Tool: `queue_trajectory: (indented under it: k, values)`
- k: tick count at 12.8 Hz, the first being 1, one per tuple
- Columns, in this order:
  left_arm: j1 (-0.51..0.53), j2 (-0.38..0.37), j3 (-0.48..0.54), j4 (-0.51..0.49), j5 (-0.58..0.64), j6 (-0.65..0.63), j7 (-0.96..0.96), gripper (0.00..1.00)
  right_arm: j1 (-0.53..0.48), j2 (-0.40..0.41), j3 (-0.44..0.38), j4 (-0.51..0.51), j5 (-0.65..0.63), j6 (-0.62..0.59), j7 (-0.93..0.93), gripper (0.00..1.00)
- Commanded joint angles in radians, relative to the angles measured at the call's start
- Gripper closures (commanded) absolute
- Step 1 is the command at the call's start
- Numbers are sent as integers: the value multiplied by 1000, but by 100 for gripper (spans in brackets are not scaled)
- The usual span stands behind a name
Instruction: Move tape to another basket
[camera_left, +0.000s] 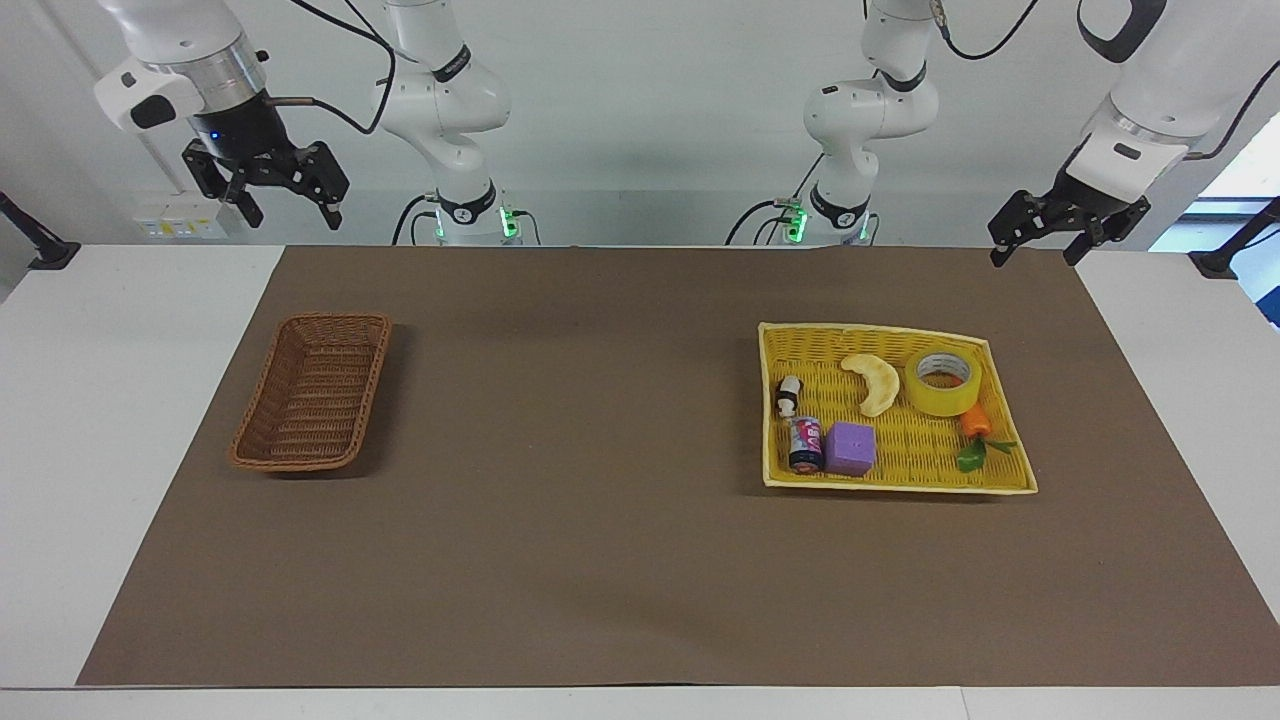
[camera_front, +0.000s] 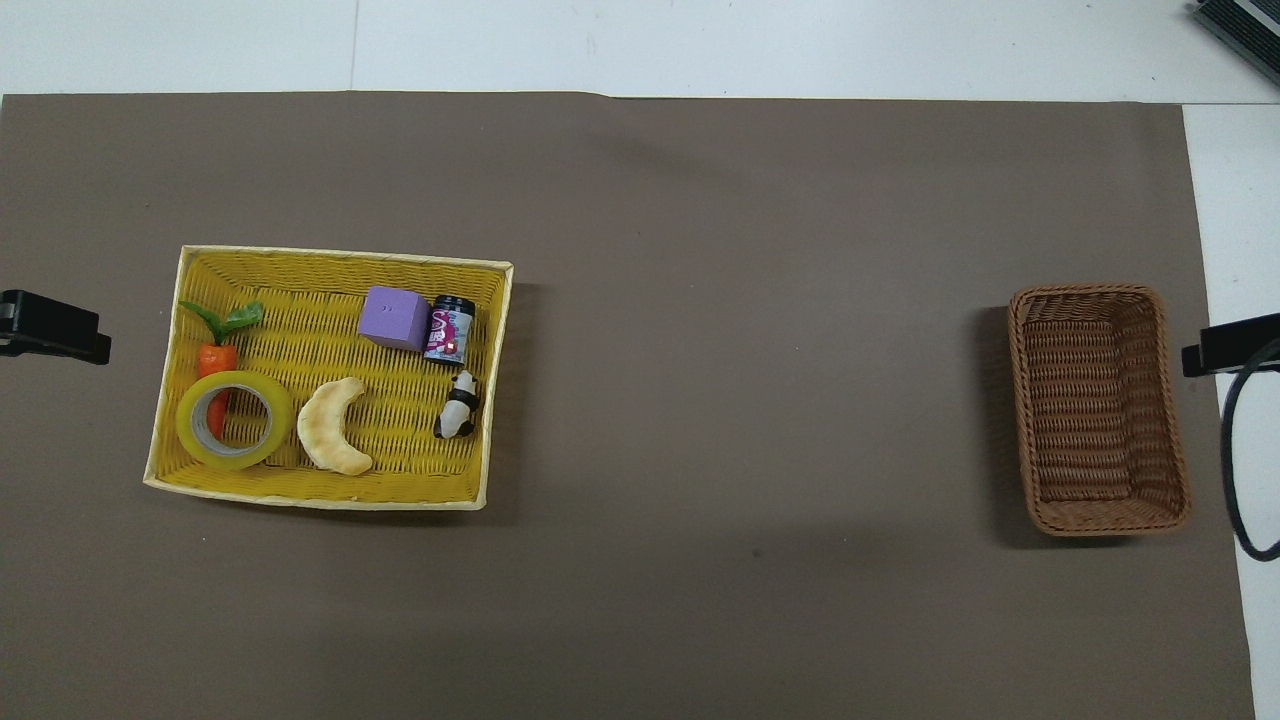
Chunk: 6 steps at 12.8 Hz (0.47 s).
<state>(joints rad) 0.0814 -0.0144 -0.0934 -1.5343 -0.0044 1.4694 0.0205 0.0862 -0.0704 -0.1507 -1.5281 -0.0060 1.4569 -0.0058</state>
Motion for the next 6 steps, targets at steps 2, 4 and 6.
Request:
queue_trajectory:
  k: [2,4,6]
  values:
    - [-3,-15,-2,-1,-9,-21,4,0,-5,-9,0,-7,21,-4,-16,0]
    - [3,-13,-2,0,-9,-20,4,0,-5,-9,0,-7,21,-6,-17,0]
    - [9,-13,0,0,-9,-20,4,0,-5,-9,0,-7,21,-4,-16,0]
